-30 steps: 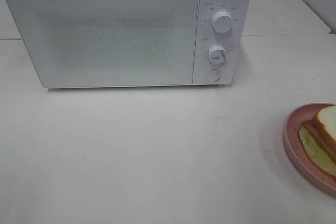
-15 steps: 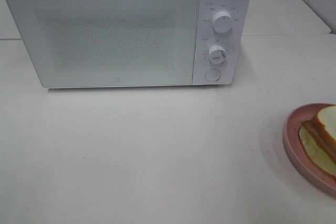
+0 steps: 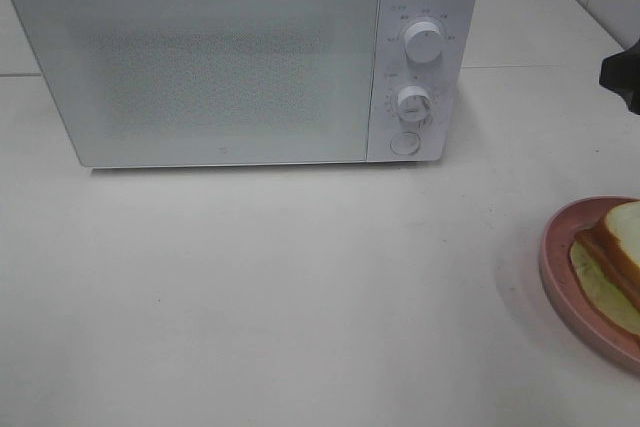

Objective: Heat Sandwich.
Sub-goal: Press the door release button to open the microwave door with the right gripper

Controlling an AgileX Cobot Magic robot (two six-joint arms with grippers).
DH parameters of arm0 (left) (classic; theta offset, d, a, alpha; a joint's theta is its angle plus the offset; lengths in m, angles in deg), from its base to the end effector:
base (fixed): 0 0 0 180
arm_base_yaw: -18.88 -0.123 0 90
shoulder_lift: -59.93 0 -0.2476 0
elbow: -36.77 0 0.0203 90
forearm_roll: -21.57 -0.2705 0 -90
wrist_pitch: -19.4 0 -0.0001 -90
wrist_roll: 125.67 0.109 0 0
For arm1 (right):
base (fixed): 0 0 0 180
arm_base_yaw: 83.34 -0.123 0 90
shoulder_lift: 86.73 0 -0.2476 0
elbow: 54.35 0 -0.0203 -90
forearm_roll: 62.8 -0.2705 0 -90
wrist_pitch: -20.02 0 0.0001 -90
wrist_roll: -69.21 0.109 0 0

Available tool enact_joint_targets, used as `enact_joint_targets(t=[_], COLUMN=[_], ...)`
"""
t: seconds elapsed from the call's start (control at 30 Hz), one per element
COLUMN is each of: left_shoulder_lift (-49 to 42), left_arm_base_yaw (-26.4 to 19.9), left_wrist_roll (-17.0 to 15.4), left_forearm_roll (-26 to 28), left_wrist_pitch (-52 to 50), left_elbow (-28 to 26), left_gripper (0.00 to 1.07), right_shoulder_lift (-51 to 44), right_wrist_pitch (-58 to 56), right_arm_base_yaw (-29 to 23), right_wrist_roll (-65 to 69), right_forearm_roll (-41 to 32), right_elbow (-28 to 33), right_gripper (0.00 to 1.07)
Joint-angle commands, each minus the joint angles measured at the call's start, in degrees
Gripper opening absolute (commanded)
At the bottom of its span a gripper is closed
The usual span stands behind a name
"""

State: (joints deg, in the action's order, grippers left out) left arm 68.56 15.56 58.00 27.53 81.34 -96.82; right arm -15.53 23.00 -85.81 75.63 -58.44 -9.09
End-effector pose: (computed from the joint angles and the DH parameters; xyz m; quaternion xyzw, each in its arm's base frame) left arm 0.0625 -0.0064 0.2827 0.0057 0.8514 -0.0200 0.5241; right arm 0.2711 0.0121 0.2115 -0.0040 0.8362 0.0234 0.5479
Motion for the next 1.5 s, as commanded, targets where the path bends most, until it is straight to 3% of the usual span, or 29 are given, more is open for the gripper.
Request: enact_joint_targets(t=[0.03,0.2,0.5,0.67,0.8,0.97,1.1,1.5], left_shoulder_lift=[-1.4,-1.4,-1.4,-1.4,-1.4,-1.4,-1.4,-1.4], left_arm_base_yaw=[-0.1,-0.1,-0.1,-0.1,-0.1,-0.1,-0.1,-0.1], left_wrist_roll=[-0.3,-0.3,-0.3,-0.3,-0.3,-0.3,-0.3,-0.3], left_forearm_roll=[0.5,0.5,0.5,0.5,0.5,0.5,0.5,0.5], left_wrist_pitch=[-0.6,-0.6,-0.6,-0.6,-0.6,-0.6,-0.6,-0.6], left_elbow=[0.1,0.1,0.1,0.1,0.1,0.1,0.1,0.1], left_gripper=[0.98,0.98,0.98,0.98,0.98,0.98,0.98,0.98], right_shoulder_lift=[3.2,6.7,13.5,16.7,20.1,21.7,24.7,29.9], right_wrist_pitch=[5.7,10.4,21.3,25.1,30.0,32.3,41.7,50.1], right_arm_base_yaw=[0.3,0.3,-6.1,-10.9,-18.0,-21.0,-26.0,-34.0], right_wrist_roll=[0.4,0.9,-4.8,-11.7,-21.0,-24.3,-25.4,-23.6], right_forearm_roll=[-0.1,-0.1,-3.0,-12.3,-23.3,-28.1,-35.3,-39.3], right_elbow=[-0.1,-0.1,-0.1,-0.1,-0.1,-0.1,3.3,7.4], right_gripper=[0.76,0.76,0.76,0.76,0.76,0.76,0.76,0.76])
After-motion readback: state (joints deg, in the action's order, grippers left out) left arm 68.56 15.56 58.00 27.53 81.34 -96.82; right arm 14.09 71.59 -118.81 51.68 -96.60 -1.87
